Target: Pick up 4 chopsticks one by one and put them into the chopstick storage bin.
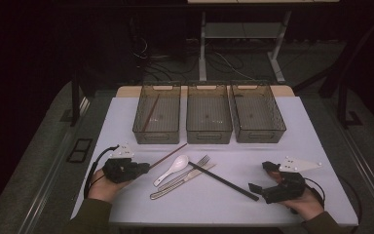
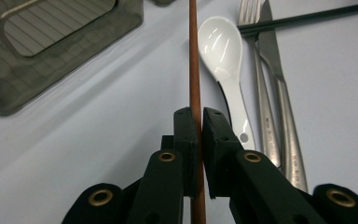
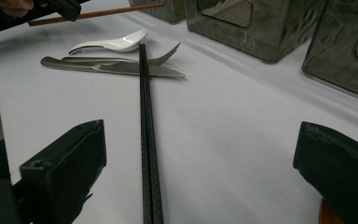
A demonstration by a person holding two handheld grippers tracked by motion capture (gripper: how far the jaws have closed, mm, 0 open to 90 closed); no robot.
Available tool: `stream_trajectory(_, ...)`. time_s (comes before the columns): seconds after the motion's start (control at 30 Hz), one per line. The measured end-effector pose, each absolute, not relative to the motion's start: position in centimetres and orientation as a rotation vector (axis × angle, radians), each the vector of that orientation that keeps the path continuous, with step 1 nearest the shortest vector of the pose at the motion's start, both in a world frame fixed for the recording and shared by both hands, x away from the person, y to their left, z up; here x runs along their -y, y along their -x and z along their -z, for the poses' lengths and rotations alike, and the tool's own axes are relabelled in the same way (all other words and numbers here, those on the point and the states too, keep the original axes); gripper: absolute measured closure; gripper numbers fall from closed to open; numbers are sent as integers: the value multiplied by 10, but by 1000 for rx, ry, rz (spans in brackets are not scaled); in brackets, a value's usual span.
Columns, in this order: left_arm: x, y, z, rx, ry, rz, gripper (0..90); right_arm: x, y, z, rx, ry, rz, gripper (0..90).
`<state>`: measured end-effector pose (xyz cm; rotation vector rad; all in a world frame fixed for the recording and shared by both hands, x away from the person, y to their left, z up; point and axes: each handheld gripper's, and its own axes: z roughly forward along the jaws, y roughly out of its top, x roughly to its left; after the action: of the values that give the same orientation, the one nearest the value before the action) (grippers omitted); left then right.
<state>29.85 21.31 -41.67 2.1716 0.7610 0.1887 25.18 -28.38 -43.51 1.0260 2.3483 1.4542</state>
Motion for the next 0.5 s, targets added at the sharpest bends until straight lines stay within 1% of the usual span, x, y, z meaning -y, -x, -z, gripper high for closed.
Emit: stream_trajectory(0.5,-219,-306,402,-774,-2071,-225,841,284,-253,436,-2349,-1021,-1451,28)
